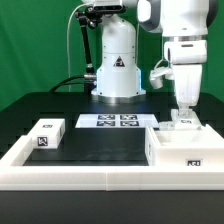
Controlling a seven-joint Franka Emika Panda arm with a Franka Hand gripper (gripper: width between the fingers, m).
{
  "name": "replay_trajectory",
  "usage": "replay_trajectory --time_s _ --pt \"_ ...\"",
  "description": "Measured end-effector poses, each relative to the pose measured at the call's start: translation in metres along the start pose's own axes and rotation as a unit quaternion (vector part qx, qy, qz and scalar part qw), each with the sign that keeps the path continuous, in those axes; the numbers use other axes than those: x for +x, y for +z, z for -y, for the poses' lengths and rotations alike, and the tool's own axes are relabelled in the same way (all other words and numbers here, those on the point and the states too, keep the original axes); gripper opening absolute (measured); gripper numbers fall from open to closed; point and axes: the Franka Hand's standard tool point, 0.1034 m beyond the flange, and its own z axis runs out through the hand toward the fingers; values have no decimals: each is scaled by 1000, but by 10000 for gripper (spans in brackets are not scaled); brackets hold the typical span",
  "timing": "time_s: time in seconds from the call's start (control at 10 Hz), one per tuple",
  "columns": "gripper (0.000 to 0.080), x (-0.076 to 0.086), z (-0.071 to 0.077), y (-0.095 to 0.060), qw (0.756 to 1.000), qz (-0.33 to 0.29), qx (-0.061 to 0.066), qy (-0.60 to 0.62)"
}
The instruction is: Assemble cabinet
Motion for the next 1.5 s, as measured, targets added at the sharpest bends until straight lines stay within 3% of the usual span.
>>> replay_trajectory --time_s 1.5 --pt "71 3 -7 -3 1000 -2 -5 1"
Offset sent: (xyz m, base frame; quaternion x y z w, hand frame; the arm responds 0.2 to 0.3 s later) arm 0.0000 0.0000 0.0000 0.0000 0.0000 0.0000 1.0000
